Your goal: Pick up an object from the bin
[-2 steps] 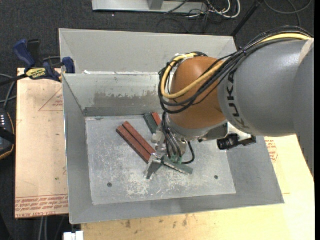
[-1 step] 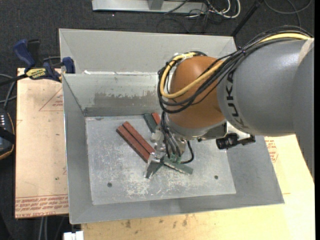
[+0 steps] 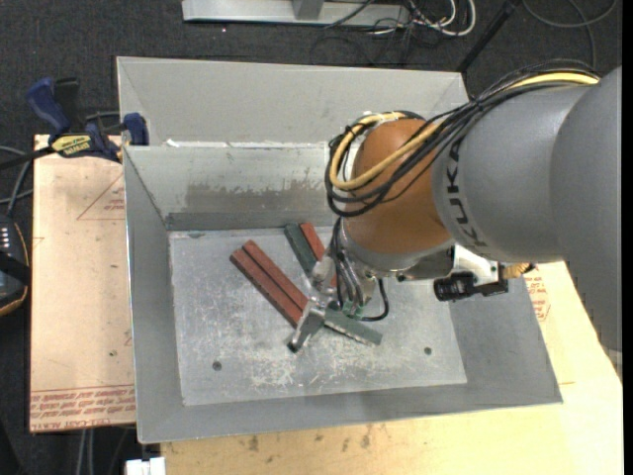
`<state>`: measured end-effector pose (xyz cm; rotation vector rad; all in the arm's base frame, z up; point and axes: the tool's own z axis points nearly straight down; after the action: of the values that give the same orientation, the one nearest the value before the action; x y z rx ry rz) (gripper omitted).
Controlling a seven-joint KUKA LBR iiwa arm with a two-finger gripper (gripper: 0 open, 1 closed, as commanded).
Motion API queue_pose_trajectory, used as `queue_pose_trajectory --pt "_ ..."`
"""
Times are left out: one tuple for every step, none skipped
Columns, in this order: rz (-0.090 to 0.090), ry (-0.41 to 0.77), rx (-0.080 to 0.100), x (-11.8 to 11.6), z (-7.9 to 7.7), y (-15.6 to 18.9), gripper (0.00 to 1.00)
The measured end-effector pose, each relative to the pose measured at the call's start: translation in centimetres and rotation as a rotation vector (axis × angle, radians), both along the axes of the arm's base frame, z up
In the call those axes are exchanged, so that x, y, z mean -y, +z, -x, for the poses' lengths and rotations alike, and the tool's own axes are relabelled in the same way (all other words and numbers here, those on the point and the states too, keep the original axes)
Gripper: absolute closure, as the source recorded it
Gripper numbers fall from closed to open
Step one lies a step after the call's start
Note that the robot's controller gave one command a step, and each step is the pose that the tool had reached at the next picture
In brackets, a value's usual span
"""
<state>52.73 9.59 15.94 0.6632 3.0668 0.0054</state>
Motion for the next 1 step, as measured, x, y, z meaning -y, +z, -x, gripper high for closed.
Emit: queue_pose_trajectory --pt "0.0 0.137 0.045 -0.43 -1.06 -7.49 1.0"
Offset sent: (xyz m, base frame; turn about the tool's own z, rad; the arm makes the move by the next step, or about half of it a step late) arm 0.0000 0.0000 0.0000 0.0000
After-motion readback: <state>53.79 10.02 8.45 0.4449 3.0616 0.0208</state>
